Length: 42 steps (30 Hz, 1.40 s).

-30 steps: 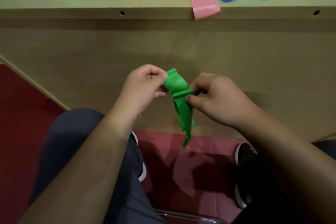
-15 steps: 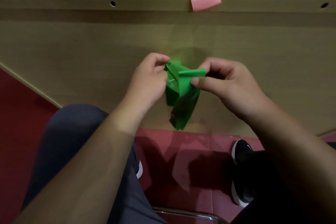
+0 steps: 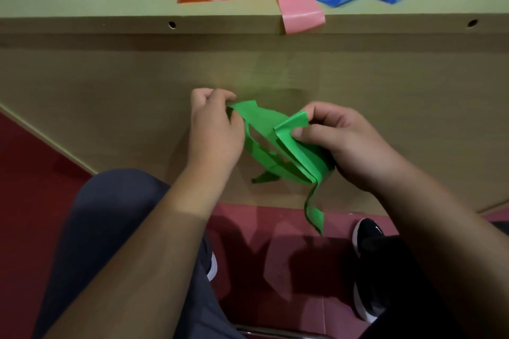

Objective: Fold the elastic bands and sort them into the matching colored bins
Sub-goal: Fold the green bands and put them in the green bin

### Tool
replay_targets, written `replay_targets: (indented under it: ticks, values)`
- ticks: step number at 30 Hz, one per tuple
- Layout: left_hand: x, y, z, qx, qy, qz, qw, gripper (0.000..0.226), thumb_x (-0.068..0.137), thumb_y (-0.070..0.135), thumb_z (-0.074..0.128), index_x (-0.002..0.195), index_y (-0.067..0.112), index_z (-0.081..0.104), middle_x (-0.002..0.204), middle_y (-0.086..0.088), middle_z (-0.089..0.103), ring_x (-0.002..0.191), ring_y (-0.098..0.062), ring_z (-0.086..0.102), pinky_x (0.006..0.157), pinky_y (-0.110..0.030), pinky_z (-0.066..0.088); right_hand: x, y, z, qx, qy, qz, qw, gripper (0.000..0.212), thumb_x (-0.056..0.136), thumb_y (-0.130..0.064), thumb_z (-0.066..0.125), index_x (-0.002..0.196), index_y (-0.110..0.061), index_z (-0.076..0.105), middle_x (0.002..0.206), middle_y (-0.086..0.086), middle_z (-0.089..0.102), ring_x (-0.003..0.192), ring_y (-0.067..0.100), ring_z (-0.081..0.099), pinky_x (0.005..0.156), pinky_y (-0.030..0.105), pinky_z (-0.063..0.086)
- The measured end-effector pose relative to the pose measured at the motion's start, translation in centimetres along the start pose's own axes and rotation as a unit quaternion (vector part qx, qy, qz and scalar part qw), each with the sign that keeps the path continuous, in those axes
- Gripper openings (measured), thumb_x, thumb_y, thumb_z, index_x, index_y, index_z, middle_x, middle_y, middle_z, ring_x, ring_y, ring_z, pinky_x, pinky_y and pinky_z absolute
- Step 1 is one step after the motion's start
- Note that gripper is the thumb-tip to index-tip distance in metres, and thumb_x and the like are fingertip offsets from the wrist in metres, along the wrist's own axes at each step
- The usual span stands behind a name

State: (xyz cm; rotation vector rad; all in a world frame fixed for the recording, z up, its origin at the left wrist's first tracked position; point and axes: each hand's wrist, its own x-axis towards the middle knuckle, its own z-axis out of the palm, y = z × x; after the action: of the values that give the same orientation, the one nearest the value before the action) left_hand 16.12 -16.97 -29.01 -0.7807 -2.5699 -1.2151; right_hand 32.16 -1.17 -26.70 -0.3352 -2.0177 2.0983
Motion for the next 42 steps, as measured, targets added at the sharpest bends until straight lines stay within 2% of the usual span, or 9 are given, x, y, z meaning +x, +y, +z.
replay_targets:
  ticks: [3,7,10,15,20,25,34,39,42]
  values:
    - [0.2,0.0,0.5,-0.12,-0.037,-0.134,0.983,0.015,0.1,0.03,0.059,0.109,0.025,0.07,0.122,0.003,0.063,0.093,-0.002,0.063,0.091,-0.018,0.052,0.1,0.1,-0.3,-0.002,-0.009,0.017,1.0,0.006,0.098,-0.003,0.068,0.095,-0.008,0.069,0.082,0.009,0.072,0.066,0.018,0.067,0.057,0.023,0.053]
    - [-0.4,1.1,0.8,-0.454,-0.126,-0.278,0.837,0.028,0.104,0.027,0.056,0.123,0.014,0.072,0.114,-0.006,0.08,0.109,-0.024,0.075,0.099,-0.044,0.059,0.4,0.2,-0.8,-0.002,-0.017,0.024,1.0,0.014,0.088,-0.016,0.072,0.099,-0.007,0.073,0.09,0.013,0.072,0.079,0.026,0.066,0.068,0.029,0.053]
    - [-0.8,1.6,0.6,-0.502,-0.204,-0.286,0.791,0.037,0.108,0.037,0.048,0.121,0.011,0.071,0.118,-0.009,0.077,0.115,-0.03,0.072,0.101,-0.046,0.056,0.6,0.0,-1.3,0.006,-0.025,0.036,0.999,0.024,0.086,-0.016,0.071,0.101,0.003,0.07,0.09,0.014,0.074,0.078,0.024,0.068,0.068,0.026,0.056]
    - [0.0,1.0,-0.1,-0.45,-0.198,-0.216,0.843,0.03,0.101,0.031,0.061,0.121,0.012,0.073,0.106,-0.015,0.071,0.095,-0.03,0.063,0.08,-0.04,0.053,0.7,-0.1,-2.4,-0.017,-0.051,0.067,0.996,0.021,0.083,-0.015,0.07,0.099,-0.001,0.071,0.089,0.016,0.072,0.072,0.022,0.068,0.065,0.027,0.054]
    - [1.2,-0.6,-2.2,-0.089,-0.205,0.004,0.975,0.006,0.095,0.035,0.069,0.1,0.036,0.073,0.088,0.019,0.071,0.08,0.0,0.063,0.071,-0.025,0.048,0.4,-0.2,-4.0,-0.047,-0.106,0.125,0.985,0.026,0.082,-0.013,0.068,0.1,0.005,0.066,0.09,0.021,0.068,0.074,0.029,0.063,0.067,0.033,0.05]
    - [1.4,-2.2,-2.4,0.081,-0.28,0.043,0.956,0.016,0.093,0.035,0.069,0.108,0.032,0.075,0.104,0.011,0.07,0.096,-0.01,0.064,0.074,-0.022,0.044,0.2,-0.5,-4.4,0.002,-0.07,0.113,0.991,0.012,0.083,-0.012,0.067,0.093,-0.007,0.071,0.086,0.014,0.07,0.071,0.022,0.068,0.062,0.026,0.057]
    - [0.3,-2.3,-2.2,-0.009,-0.414,-0.013,0.91,0.071,0.073,0.061,0.085,0.136,0.039,0.062,0.136,0.019,0.065,0.126,-0.003,0.062,0.112,-0.034,0.049,0.7,0.2,-2.9,0.027,-0.031,0.094,0.995,0.053,0.083,-0.014,0.066,0.129,0.013,0.061,0.129,0.043,0.061,0.104,0.041,0.063,0.088,0.041,0.051]
    - [-0.1,-0.7,-2.2,-0.214,-0.399,-0.106,0.885,0.039,0.092,0.003,0.069,0.126,0.021,0.071,0.12,0.001,0.078,0.114,-0.019,0.073,0.103,-0.04,0.055,1.1,0.9,-2.6,0.014,-0.047,0.099,0.994,0.038,0.095,-0.004,0.062,0.13,0.01,0.064,0.117,0.017,0.079,0.099,0.024,0.074,0.082,0.029,0.059]
    - [-0.5,0.2,-2.0,-0.27,-0.37,-0.162,0.874,0.023,0.102,0.004,0.062,0.12,0.011,0.074,0.107,-0.007,0.081,0.094,-0.017,0.072,0.095,-0.04,0.059,1.1,1.1,-2.6,0.005,-0.049,0.097,0.994,0.04,0.093,-0.008,0.064,0.13,0.007,0.065,0.118,0.014,0.079,0.101,0.026,0.073,0.083,0.031,0.058]
